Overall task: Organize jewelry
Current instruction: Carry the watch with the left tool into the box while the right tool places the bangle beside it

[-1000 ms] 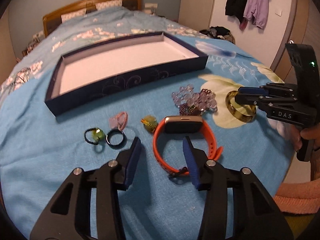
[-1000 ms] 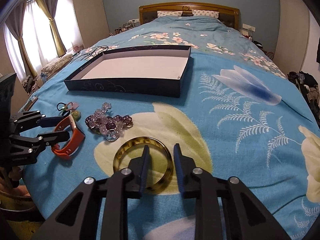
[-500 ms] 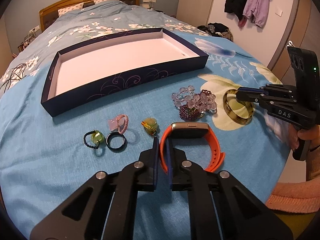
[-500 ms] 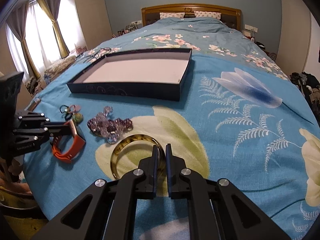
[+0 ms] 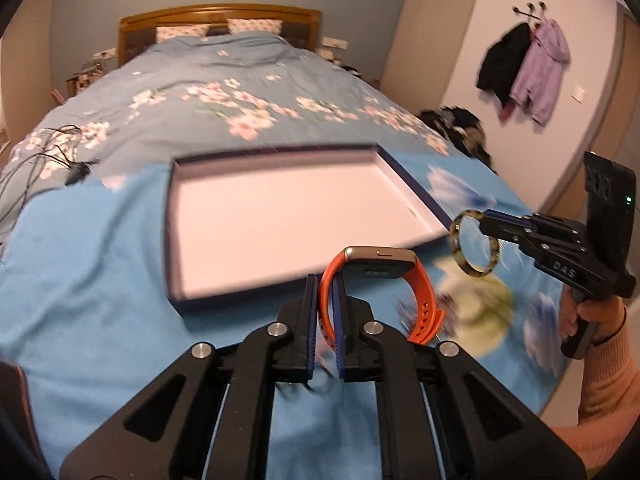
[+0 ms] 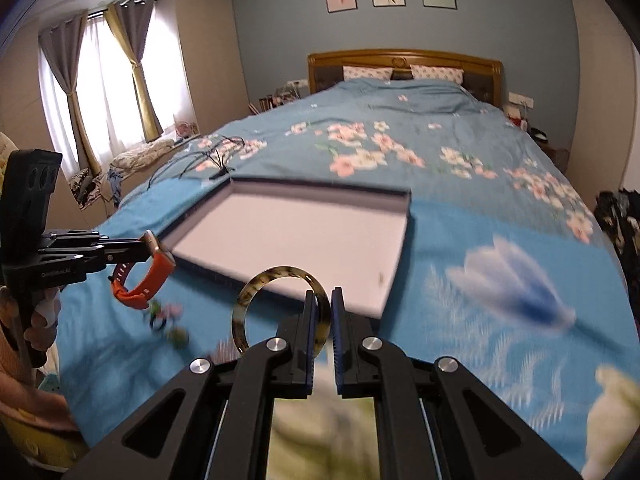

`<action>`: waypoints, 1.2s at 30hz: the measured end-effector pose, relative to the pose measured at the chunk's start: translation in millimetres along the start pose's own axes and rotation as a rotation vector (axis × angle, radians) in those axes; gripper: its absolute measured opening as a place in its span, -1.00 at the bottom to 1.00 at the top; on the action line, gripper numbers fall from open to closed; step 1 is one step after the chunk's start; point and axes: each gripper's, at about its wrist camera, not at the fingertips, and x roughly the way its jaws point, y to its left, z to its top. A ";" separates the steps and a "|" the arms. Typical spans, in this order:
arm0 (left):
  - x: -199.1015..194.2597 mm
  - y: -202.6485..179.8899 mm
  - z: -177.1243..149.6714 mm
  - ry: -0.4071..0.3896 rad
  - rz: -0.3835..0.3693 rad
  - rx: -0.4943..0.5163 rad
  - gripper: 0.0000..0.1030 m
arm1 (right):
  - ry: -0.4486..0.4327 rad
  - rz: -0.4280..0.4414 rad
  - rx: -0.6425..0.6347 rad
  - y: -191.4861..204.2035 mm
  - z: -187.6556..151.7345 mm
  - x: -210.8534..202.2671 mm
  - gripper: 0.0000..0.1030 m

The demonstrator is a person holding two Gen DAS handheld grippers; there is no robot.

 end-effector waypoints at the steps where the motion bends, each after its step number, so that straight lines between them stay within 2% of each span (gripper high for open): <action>1: 2.2 5.3 8.7 -0.005 0.009 -0.008 -0.85 | -0.006 0.003 -0.004 -1.9 10.7 6.9 -0.88; 10: 48.2 48.1 68.0 0.001 0.077 -0.082 -0.85 | 0.030 -0.029 -0.026 -11.0 70.6 79.2 -0.88; 16: 90.7 72.2 85.8 0.038 0.097 -0.132 -0.85 | 0.093 -0.059 -0.023 -16.0 89.3 127.3 -0.88; 26: 149.8 95.9 100.7 0.117 0.143 -0.172 -0.85 | 0.211 -0.091 -0.028 -13.3 100.6 176.9 -0.88; 33: 173.2 104.4 109.3 0.167 0.172 -0.188 -0.81 | 0.269 -0.130 -0.002 -17.3 102.7 195.6 -0.89; 36: 179.6 107.0 111.1 0.186 0.159 -0.208 -0.75 | 0.275 -0.135 0.005 -16.6 101.2 197.8 -0.88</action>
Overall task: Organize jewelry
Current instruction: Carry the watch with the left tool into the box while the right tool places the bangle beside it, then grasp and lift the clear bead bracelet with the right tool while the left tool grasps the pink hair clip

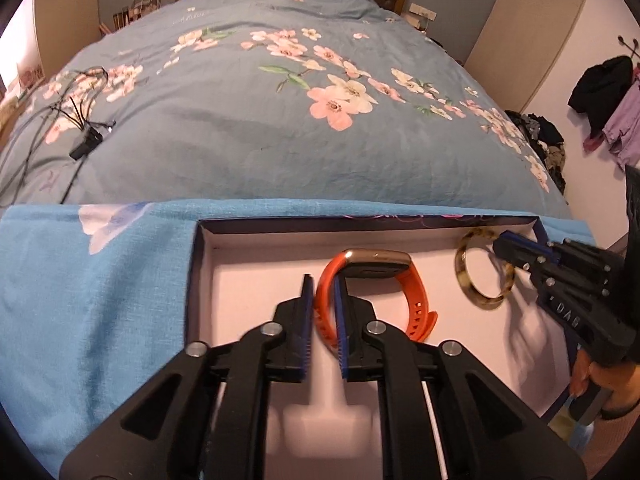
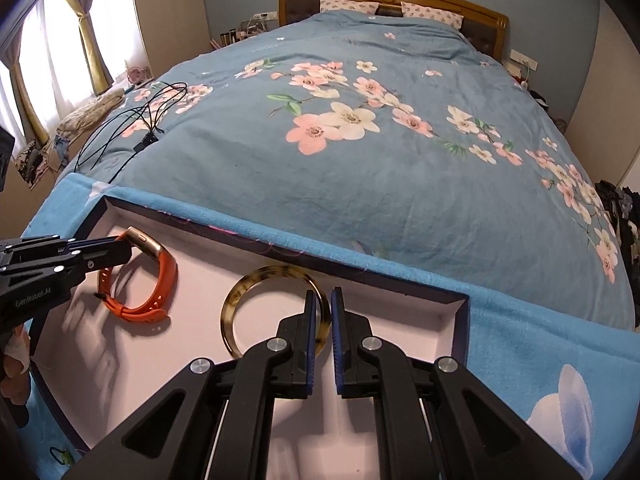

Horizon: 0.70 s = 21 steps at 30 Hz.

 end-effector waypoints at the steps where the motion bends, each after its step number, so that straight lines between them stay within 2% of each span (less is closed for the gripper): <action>1: -0.3 0.1 1.0 -0.007 0.003 -0.002 -0.68 | -0.007 -0.007 -0.001 0.0 -0.6 -1.4 -0.85; 4: -10.9 1.4 -1.9 -0.050 0.010 -0.012 -0.48 | -0.065 -0.016 -0.009 1.7 -5.9 -20.6 -0.68; 6: -27.0 2.1 -8.5 -0.107 0.022 -0.002 -0.36 | -0.130 -0.013 -0.028 2.7 -15.2 -45.2 -0.44; 8: -49.8 1.7 -19.3 -0.175 0.031 0.019 -0.14 | -0.192 0.059 -0.053 4.5 -32.4 -75.1 -0.29; 9: -60.4 0.9 -25.1 -0.206 0.036 0.033 -0.11 | -0.204 0.088 -0.067 5.9 -41.1 -85.6 -0.21; 11: -81.7 -1.3 -39.1 -0.255 0.043 0.067 -0.02 | -0.219 0.118 -0.117 13.2 -64.7 -106.7 -0.18; 16: -128.2 -7.3 -84.7 -0.336 0.034 0.151 0.07 | -0.153 0.223 -0.172 28.1 -116.9 -126.3 -0.18; 21: -144.1 -14.7 -129.6 -0.329 0.014 0.210 0.09 | -0.082 0.336 -0.119 39.0 -149.6 -120.6 -0.18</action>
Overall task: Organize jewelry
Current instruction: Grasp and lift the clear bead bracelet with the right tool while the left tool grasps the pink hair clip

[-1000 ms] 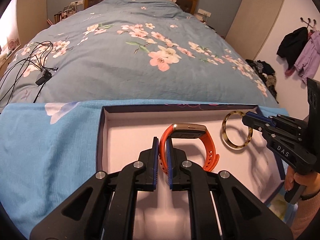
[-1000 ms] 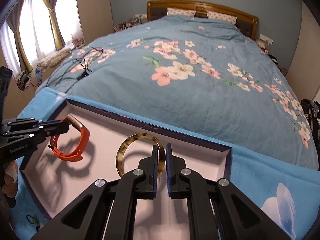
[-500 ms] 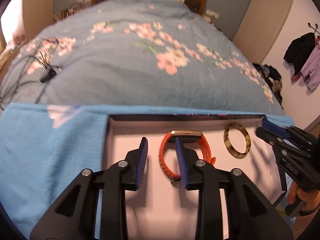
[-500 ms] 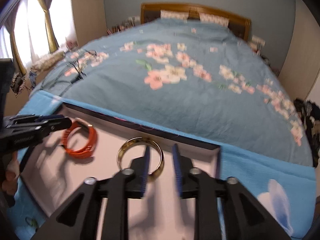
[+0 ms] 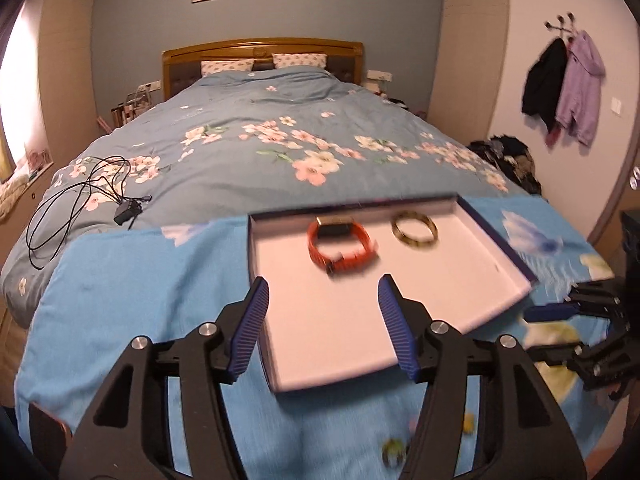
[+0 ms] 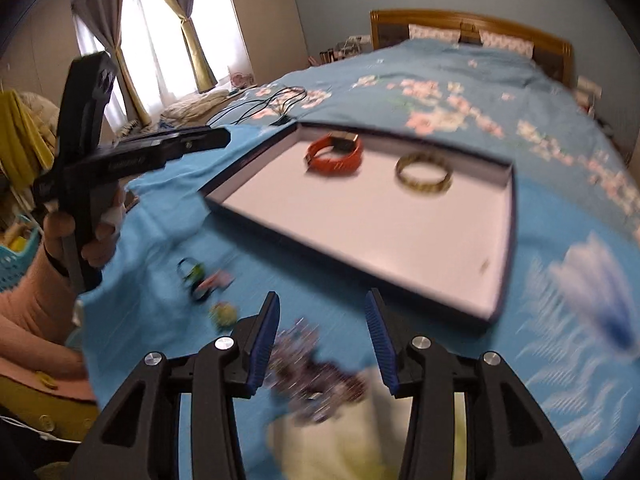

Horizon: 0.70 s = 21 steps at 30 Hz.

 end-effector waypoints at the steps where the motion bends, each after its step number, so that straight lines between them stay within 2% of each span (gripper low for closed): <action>1: -5.0 -3.1 -8.1 0.006 -0.004 0.011 0.09 | 0.005 0.015 0.017 0.2 -4.5 2.0 -0.19; 5: -16.0 -12.3 -32.7 0.023 -0.035 0.039 0.09 | 0.019 0.036 0.059 0.7 -14.7 8.2 -0.21; 7: -18.8 -14.4 -40.6 0.032 -0.046 0.048 0.09 | 0.031 0.054 0.074 1.1 -15.7 12.7 -0.33; 9: -23.8 -16.8 -48.4 0.036 -0.051 0.054 0.11 | 0.041 0.071 0.088 2.0 -19.3 15.2 -0.55; 14: -27.1 -19.0 -56.0 0.045 -0.065 0.053 0.12 | 0.039 0.087 0.116 1.8 -22.2 16.5 -0.80; 21: -34.1 -26.4 -62.8 0.044 -0.109 0.084 0.12 | -0.028 0.064 0.133 -0.6 -25.1 -6.0 -0.85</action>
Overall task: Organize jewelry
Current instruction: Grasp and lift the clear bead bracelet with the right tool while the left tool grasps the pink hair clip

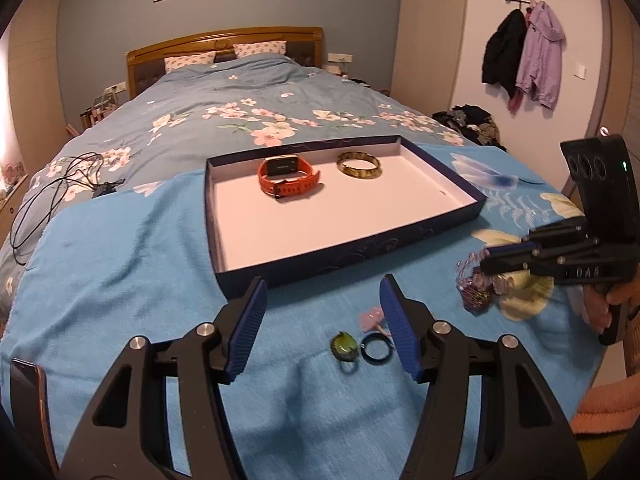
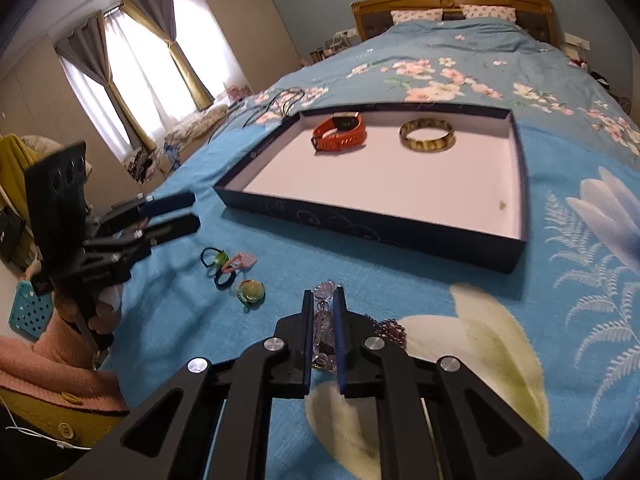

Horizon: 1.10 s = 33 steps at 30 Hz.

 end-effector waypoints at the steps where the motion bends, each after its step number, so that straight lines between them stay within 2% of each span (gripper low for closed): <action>1: -1.4 -2.3 -1.2 -0.002 -0.014 0.008 0.12 | -0.013 -0.002 0.005 -0.5 0.2 -4.2 -0.85; 8: 1.0 -21.5 -9.2 0.019 -0.066 0.071 0.12 | -0.122 -0.024 0.015 1.2 4.7 -39.4 -0.85; 13: 7.4 -34.6 -9.7 0.035 -0.075 0.121 0.11 | -0.165 -0.037 0.009 3.8 8.6 -52.0 -0.85; 15: 10.9 -37.8 -9.0 0.046 -0.071 0.134 0.06 | -0.179 -0.036 0.008 5.2 9.8 -56.1 -0.85; 20: 27.5 -35.7 -5.8 0.092 -0.067 0.121 -0.27 | -0.210 -0.047 -0.002 6.3 15.6 -62.3 -0.85; 33: 47.8 -25.1 -7.1 0.176 -0.070 0.088 -0.49 | -0.201 -0.032 -0.001 6.3 19.9 -49.0 -0.85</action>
